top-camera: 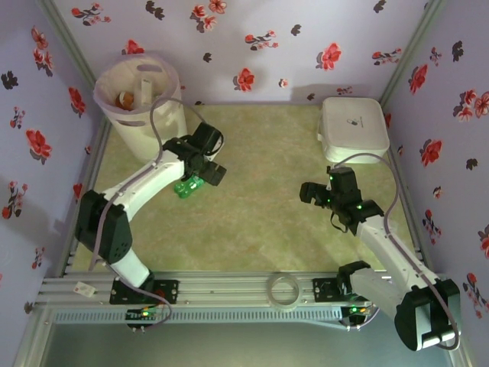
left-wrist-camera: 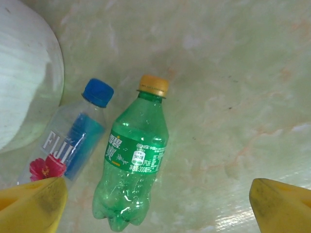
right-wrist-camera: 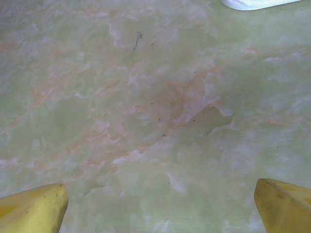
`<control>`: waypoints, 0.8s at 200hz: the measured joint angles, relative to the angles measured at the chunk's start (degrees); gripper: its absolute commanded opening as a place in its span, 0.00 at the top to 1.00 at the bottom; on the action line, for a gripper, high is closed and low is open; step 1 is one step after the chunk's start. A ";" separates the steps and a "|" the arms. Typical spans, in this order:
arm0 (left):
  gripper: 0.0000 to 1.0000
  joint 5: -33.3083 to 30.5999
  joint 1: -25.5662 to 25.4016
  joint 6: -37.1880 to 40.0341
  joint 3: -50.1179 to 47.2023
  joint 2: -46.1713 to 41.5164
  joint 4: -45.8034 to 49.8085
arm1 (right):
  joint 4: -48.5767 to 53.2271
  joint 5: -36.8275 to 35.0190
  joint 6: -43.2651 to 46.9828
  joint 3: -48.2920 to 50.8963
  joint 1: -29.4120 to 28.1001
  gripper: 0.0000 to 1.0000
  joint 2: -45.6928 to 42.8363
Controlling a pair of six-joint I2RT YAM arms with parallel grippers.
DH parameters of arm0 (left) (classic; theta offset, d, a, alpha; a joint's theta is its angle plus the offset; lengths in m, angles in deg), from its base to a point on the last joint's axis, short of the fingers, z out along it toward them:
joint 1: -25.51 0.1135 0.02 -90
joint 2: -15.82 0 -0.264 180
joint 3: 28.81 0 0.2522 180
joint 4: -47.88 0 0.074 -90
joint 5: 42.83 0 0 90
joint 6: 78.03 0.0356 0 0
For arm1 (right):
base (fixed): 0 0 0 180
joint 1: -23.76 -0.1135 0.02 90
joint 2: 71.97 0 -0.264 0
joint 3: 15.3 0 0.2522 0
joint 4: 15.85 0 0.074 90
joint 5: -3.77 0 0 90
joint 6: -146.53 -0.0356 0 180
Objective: Put the plastic bottles in the bin
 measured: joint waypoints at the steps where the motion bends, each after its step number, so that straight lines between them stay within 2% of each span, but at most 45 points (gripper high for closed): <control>1: 0.03 0.00 0.09 0.00 -0.09 0.07 -0.07 | 0.02 0.00 -0.02 0.00 0.02 0.01 -0.02; 86: 0.07 3.41 6.78 -2.40 -3.91 8.24 -2.80 | 0.02 -0.02 0.00 0.02 0.02 0.01 -1.03; 160: 0.18 5.62 7.43 -5.18 -5.07 11.41 -3.13 | 0.02 0.00 -0.02 0.04 0.00 0.01 -1.03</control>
